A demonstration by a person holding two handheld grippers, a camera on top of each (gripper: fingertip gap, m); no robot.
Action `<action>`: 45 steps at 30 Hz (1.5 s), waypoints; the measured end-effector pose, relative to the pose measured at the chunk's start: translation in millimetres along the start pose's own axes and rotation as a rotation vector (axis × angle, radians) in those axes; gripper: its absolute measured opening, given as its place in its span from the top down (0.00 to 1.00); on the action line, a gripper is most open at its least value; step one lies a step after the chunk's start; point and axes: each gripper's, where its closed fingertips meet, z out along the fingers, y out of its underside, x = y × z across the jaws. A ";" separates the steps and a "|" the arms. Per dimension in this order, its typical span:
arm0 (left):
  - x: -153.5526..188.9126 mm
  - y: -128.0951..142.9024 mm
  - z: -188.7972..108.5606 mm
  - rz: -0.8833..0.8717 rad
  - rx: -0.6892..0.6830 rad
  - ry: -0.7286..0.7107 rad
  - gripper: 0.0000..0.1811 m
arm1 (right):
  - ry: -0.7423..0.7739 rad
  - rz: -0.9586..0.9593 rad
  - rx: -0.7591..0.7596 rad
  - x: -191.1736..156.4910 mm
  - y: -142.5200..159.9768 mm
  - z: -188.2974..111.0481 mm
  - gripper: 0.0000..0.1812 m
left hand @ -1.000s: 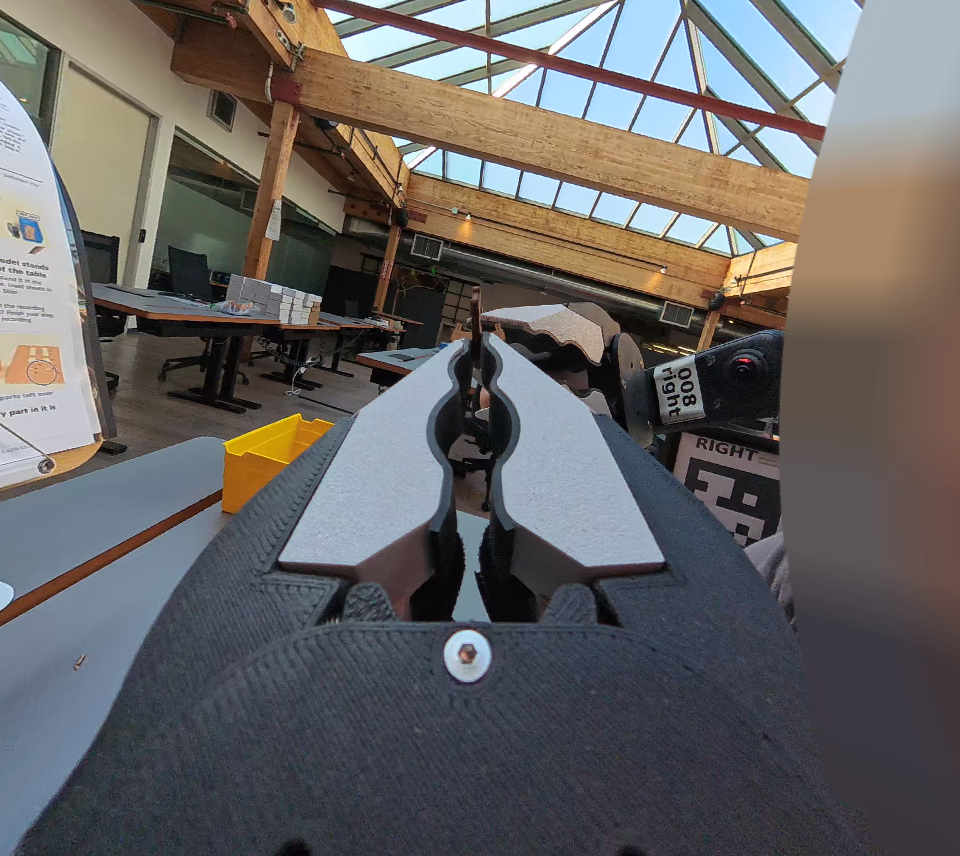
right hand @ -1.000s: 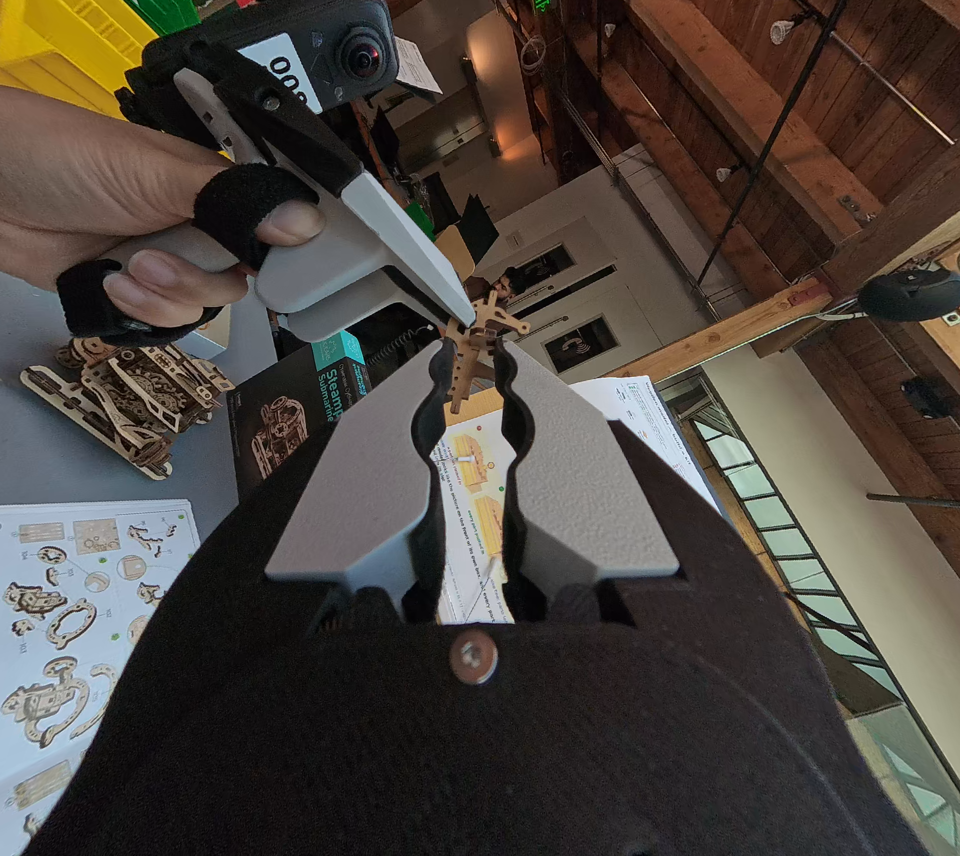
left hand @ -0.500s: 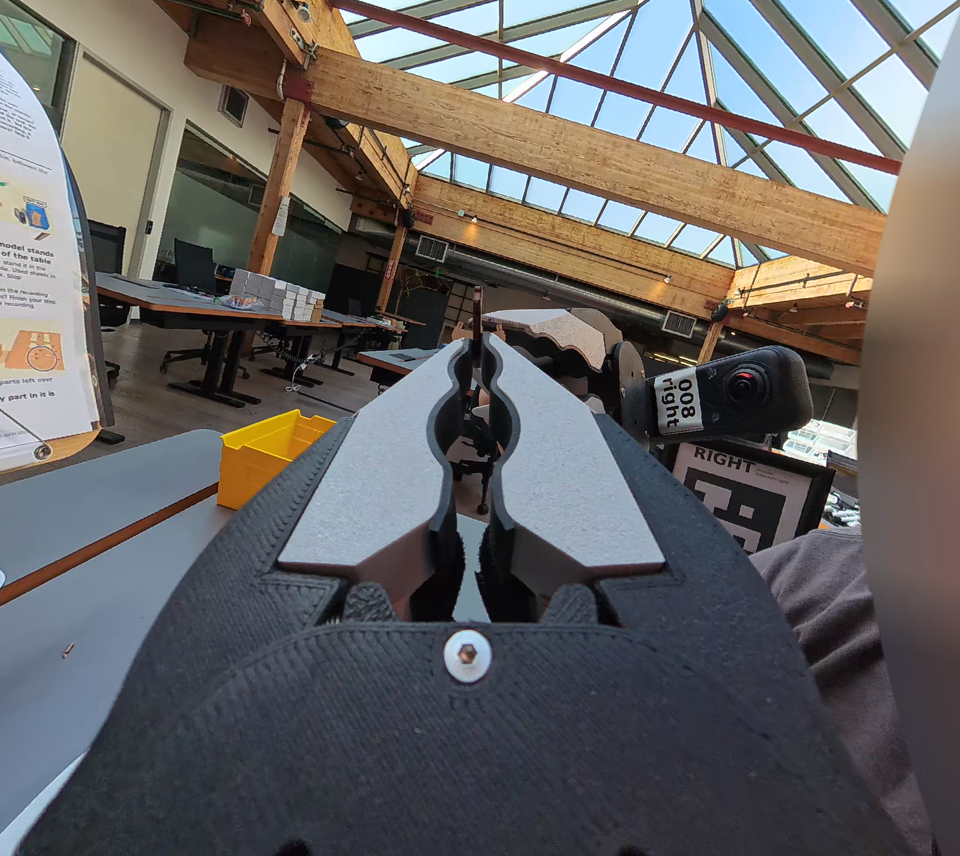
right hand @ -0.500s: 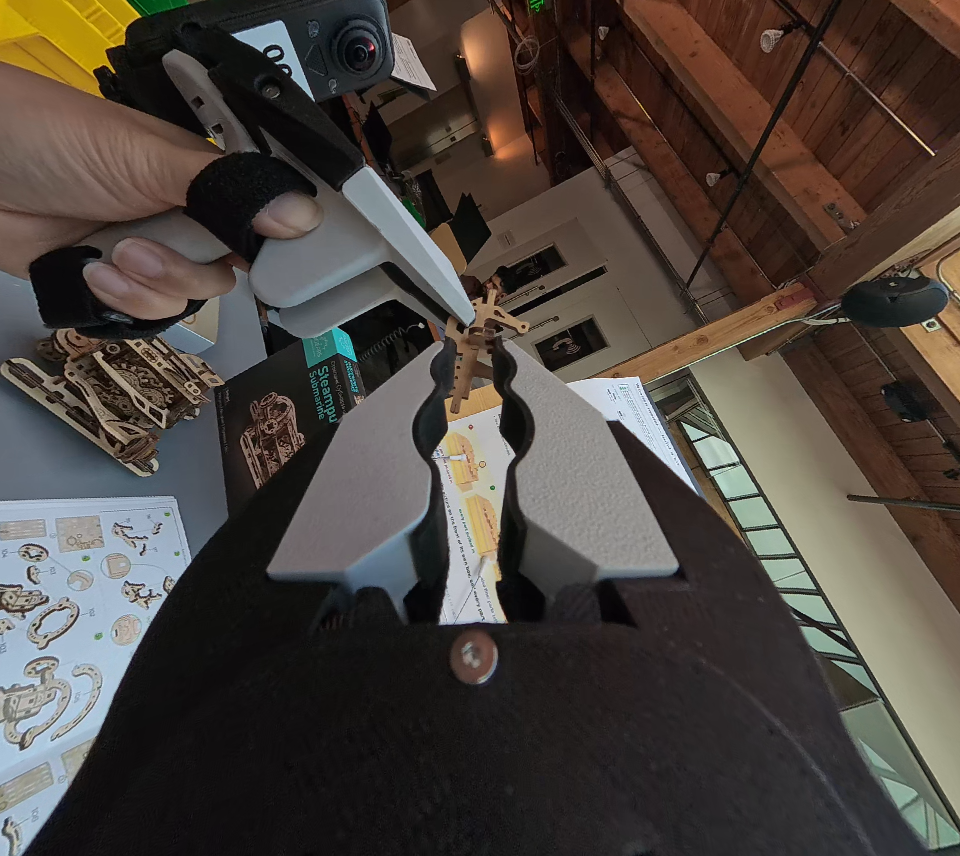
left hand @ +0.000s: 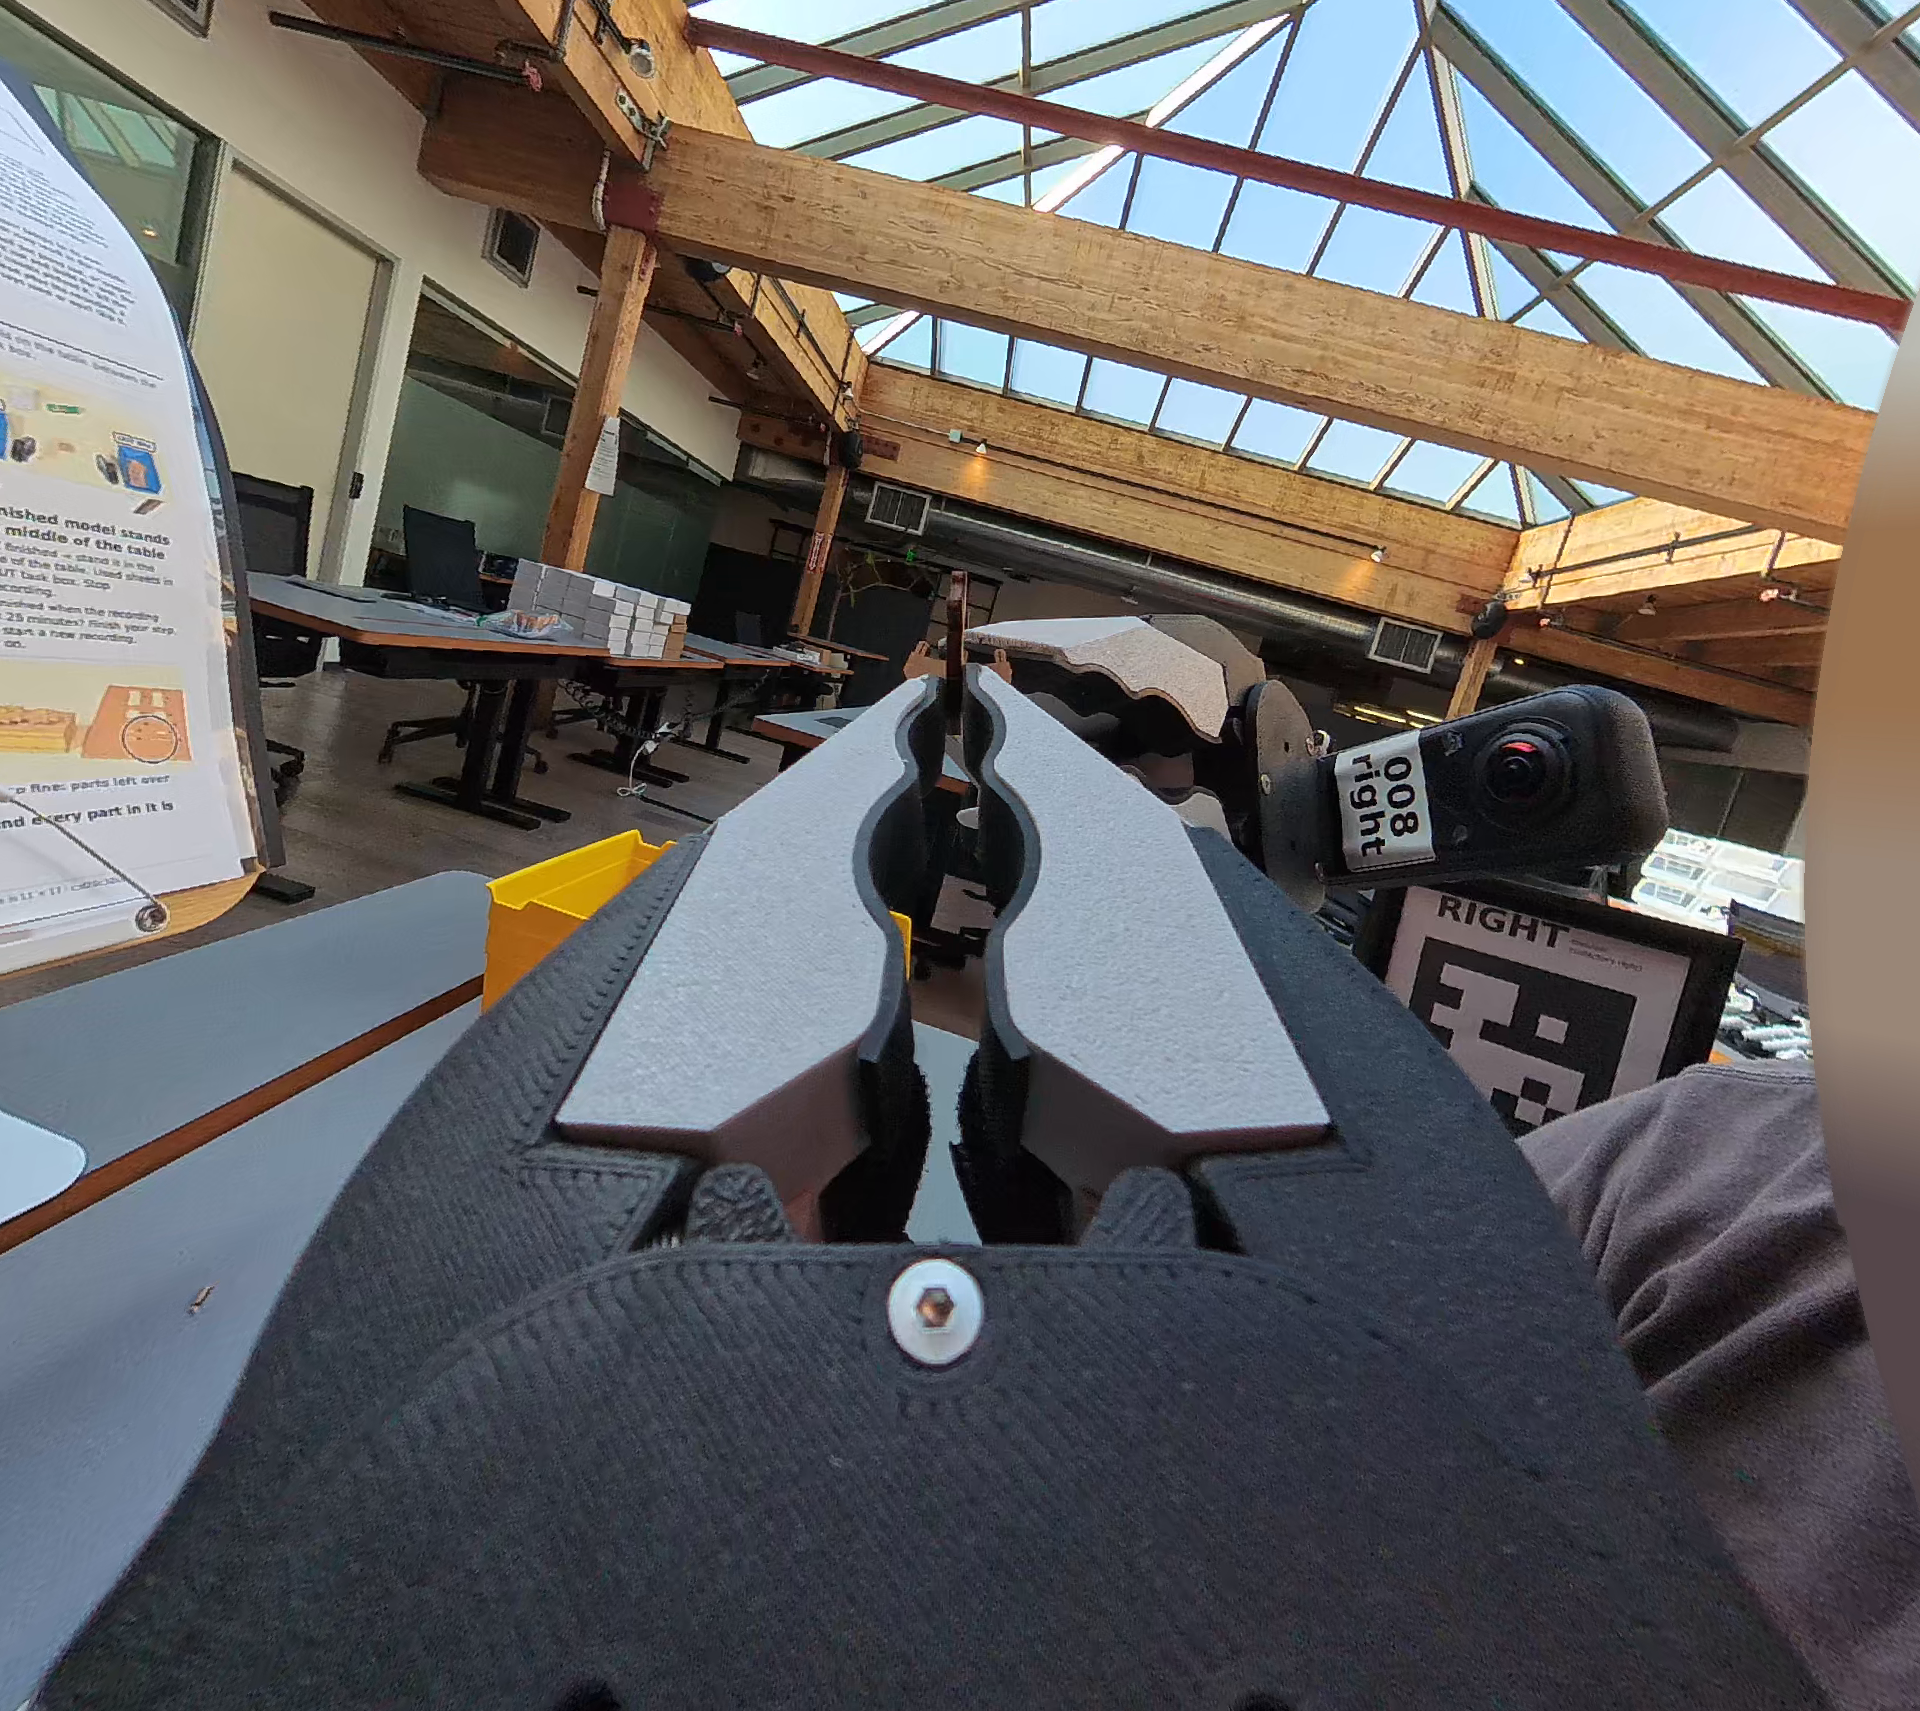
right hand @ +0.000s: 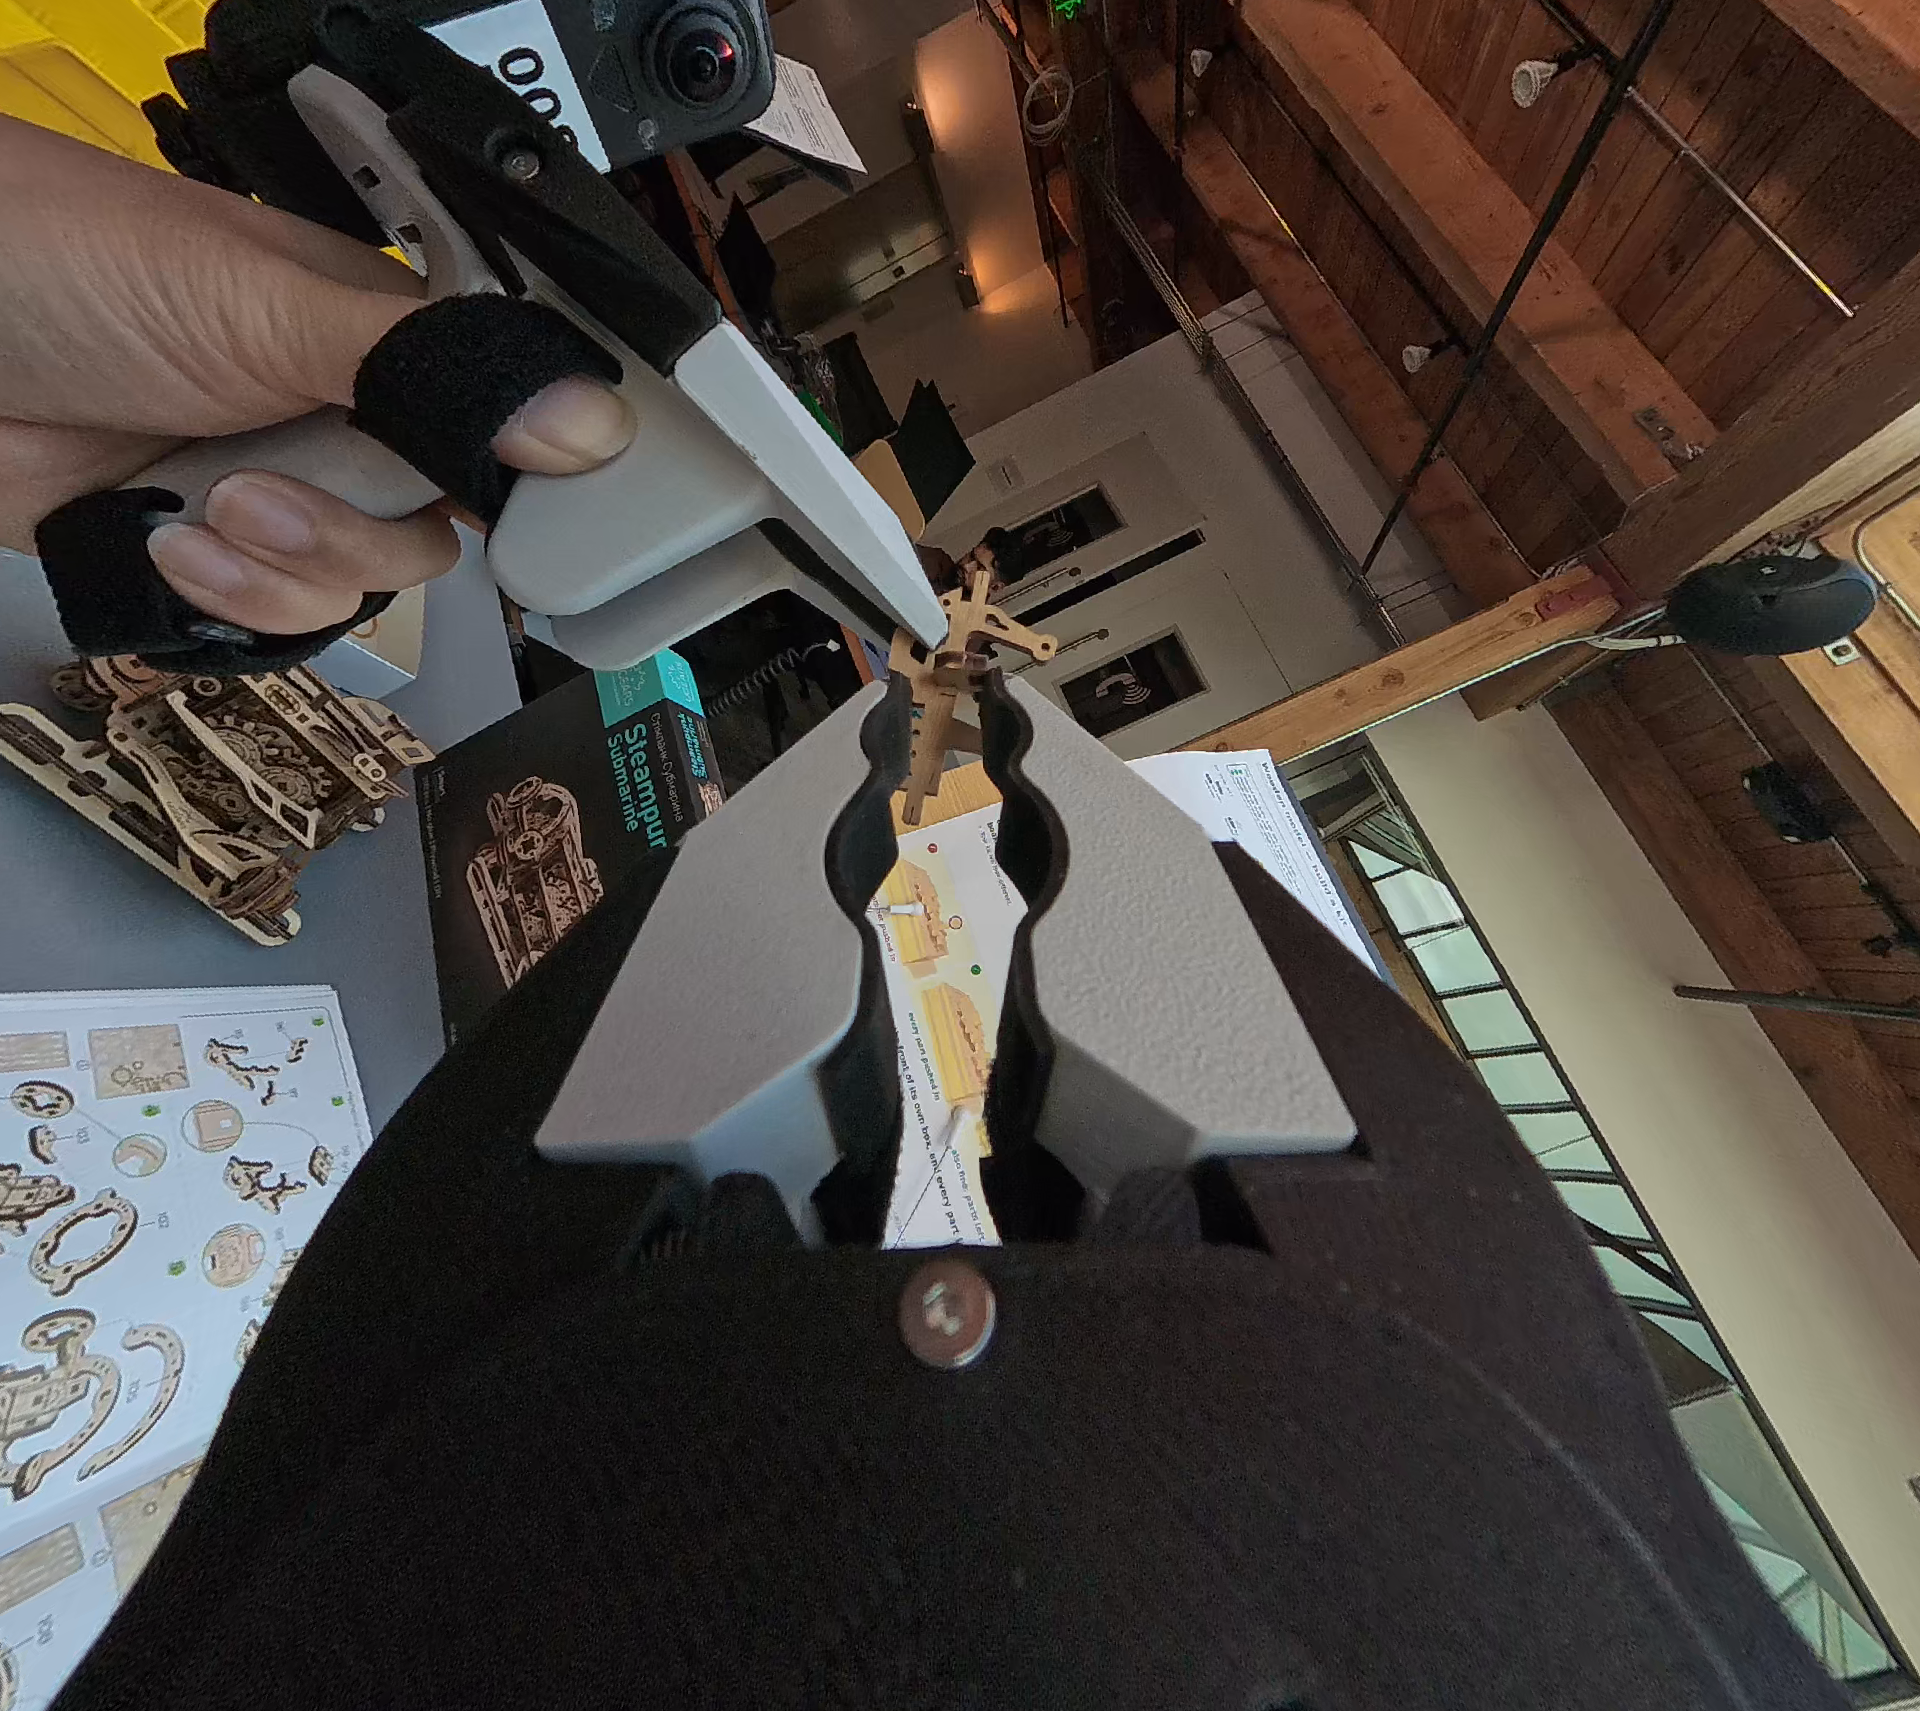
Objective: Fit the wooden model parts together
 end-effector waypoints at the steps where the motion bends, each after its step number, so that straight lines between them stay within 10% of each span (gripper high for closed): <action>1: 0.0 0.1 0.0 0.000 0.000 0.001 1.00 | 0.000 -0.002 0.001 0.0 0.1 -0.2 0.94; 26: -34.0 14.7 -1.9 -0.317 0.001 0.028 1.00 | -0.089 0.061 -0.152 -12.5 31.0 13.9 0.94; 45: -23.9 13.4 0.5 -0.076 -0.053 -0.049 1.00 | -0.088 0.024 -0.031 -10.2 24.0 8.3 0.93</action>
